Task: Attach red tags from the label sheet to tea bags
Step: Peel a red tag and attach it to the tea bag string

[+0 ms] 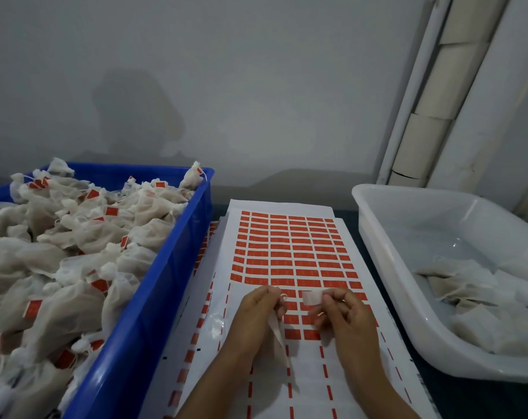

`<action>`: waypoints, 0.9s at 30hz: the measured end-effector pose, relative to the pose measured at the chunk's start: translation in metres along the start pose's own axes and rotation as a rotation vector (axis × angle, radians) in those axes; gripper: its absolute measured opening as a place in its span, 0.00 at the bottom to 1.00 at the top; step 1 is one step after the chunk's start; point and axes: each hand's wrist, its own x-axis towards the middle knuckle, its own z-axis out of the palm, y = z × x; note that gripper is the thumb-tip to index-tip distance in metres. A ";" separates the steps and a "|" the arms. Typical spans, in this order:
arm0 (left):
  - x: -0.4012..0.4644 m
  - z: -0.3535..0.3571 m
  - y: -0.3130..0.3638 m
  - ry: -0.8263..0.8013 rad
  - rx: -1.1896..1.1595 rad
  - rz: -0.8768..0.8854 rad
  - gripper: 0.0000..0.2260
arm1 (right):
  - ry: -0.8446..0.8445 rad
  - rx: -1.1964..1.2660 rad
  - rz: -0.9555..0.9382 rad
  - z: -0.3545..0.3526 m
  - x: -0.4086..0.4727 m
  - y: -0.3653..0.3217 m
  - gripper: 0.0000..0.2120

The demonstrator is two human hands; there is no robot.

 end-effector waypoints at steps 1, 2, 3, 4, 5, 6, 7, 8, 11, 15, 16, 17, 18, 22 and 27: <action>0.001 0.000 -0.001 0.021 -0.005 0.007 0.10 | -0.002 0.015 0.001 -0.001 0.000 0.000 0.05; 0.001 0.000 -0.002 0.028 -0.007 0.011 0.09 | -0.002 0.031 0.000 -0.003 0.000 -0.002 0.06; 0.001 0.000 -0.001 0.029 0.001 0.019 0.09 | -0.001 0.042 -0.002 -0.003 0.000 -0.003 0.06; 0.000 0.001 -0.001 0.033 0.011 0.030 0.09 | 0.003 0.048 -0.006 -0.004 0.000 -0.003 0.06; 0.000 0.002 0.000 0.041 0.014 0.045 0.08 | 0.006 0.054 -0.012 -0.004 -0.001 -0.004 0.06; -0.001 0.002 0.001 0.050 0.009 0.059 0.08 | 0.007 0.064 -0.016 -0.004 -0.001 -0.005 0.06; -0.001 0.003 0.001 0.056 0.000 0.069 0.08 | 0.006 0.077 -0.019 -0.005 -0.002 -0.005 0.06; -0.002 0.003 0.001 0.058 -0.007 0.073 0.08 | 0.008 0.091 -0.021 -0.005 -0.003 -0.007 0.06; -0.003 0.003 0.000 0.055 -0.014 0.063 0.08 | 0.033 0.111 -0.023 -0.007 -0.003 -0.008 0.06; -0.002 0.002 0.000 0.033 0.003 0.054 0.07 | 0.053 0.097 -0.010 -0.008 -0.003 -0.008 0.04; -0.001 0.001 -0.001 0.028 0.007 0.047 0.06 | 0.060 0.100 -0.002 -0.008 -0.003 -0.008 0.04; -0.001 0.001 -0.002 0.028 0.008 0.041 0.06 | 0.068 0.104 0.003 -0.009 -0.003 -0.009 0.04; -0.001 0.002 -0.002 0.033 0.009 0.035 0.07 | 0.076 0.107 0.006 -0.009 -0.003 -0.009 0.04; 0.000 0.004 -0.004 0.091 0.027 0.020 0.06 | 0.082 0.091 0.011 -0.009 -0.003 -0.007 0.05; 0.001 0.007 -0.007 0.175 0.048 0.033 0.06 | 0.094 0.062 0.049 -0.008 -0.004 -0.007 0.07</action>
